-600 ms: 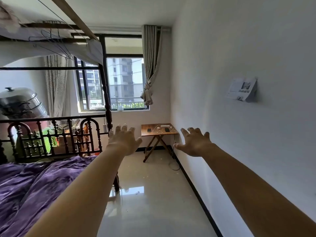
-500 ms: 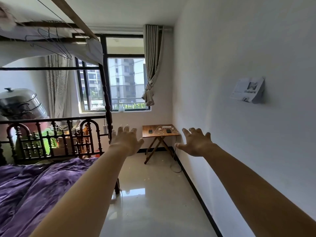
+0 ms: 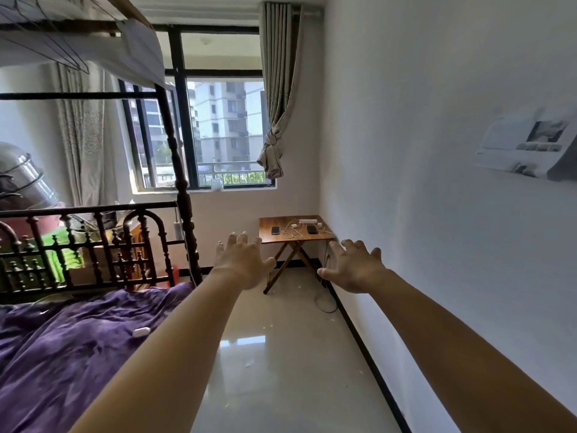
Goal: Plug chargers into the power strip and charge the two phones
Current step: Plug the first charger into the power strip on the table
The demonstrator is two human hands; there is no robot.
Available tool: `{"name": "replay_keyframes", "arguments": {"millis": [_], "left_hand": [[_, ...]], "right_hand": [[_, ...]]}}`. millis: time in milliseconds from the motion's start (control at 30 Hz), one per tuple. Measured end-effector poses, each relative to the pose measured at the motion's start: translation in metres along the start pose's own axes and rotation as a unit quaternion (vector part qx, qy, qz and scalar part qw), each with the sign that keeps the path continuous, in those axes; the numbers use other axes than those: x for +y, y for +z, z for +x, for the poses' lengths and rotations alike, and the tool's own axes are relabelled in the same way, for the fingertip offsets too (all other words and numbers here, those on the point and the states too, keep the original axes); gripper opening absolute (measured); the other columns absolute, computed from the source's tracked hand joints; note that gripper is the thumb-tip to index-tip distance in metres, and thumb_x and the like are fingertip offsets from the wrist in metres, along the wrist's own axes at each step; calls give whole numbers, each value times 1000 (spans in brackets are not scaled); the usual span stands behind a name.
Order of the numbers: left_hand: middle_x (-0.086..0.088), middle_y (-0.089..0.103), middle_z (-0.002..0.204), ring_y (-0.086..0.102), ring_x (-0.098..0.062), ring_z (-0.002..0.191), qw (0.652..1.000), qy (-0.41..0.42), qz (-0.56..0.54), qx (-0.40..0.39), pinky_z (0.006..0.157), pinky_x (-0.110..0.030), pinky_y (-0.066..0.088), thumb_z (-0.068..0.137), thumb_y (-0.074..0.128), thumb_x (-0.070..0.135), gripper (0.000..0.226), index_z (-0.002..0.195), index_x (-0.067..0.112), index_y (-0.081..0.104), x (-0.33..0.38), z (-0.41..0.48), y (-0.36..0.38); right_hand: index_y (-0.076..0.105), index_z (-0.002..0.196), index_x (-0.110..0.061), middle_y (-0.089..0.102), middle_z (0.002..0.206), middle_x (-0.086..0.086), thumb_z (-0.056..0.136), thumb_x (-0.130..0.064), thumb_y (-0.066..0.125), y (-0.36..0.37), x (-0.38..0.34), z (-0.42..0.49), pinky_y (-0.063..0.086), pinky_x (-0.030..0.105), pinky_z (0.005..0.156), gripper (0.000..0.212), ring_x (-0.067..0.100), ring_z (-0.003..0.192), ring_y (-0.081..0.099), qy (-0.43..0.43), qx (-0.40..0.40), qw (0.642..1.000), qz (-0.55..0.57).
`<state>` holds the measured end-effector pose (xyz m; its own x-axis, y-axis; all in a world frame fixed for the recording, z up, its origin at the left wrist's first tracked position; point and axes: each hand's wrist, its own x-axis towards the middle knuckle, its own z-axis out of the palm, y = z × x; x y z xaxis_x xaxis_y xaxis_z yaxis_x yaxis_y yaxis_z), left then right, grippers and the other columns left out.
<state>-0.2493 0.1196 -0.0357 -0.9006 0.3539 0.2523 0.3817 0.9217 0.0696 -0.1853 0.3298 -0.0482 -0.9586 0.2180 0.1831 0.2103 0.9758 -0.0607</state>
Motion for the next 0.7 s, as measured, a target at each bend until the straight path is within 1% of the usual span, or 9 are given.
{"name": "replay_keyframes", "arguments": {"millis": [133, 233, 367, 500, 700], "left_hand": [[-12, 25, 156, 19, -32, 143, 1000, 18, -12, 12, 113, -48, 21, 92, 41, 50, 66, 148, 16, 29, -13, 81, 31], [-12, 32, 152, 26, -31, 139, 999, 32, -21, 1, 112, -47, 26, 93, 40, 48, 63, 146, 15, 32, -26, 148, 50], [-10, 36, 150, 30, -29, 137, 999, 29, -35, -15, 109, -45, 31, 93, 39, 49, 61, 144, 16, 35, -41, 237, 72], [-10, 43, 144, 35, -29, 132, 998, 45, -38, -11, 105, -45, 35, 92, 38, 48, 58, 139, 15, 41, -45, 320, 93], [-11, 42, 145, 34, -30, 134, 997, 63, -34, -12, 107, -47, 33, 92, 41, 48, 60, 143, 17, 36, -42, 447, 141]], "right_hand": [[13, 148, -19, 15, 156, 10, 87, -59, 42, 27, 1, 82, 14, 57, 110, 78, 29, 142, 10, 6, 6, 1000, -7], [15, 147, -19, 16, 156, 10, 88, -58, 42, 39, 0, 149, 15, 56, 110, 77, 28, 141, 12, 26, -2, 1000, -7], [16, 147, -19, 19, 155, 10, 87, -58, 43, 51, -1, 235, 17, 55, 109, 76, 28, 140, 15, 40, -6, 999, -7], [17, 147, -19, 21, 154, 9, 87, -57, 43, 66, 5, 314, 19, 55, 108, 75, 28, 139, 17, 45, -4, 999, -12], [18, 146, -18, 23, 153, 9, 88, -55, 43, 101, 28, 434, 19, 54, 108, 73, 28, 138, 19, 54, -14, 998, -18]]}}
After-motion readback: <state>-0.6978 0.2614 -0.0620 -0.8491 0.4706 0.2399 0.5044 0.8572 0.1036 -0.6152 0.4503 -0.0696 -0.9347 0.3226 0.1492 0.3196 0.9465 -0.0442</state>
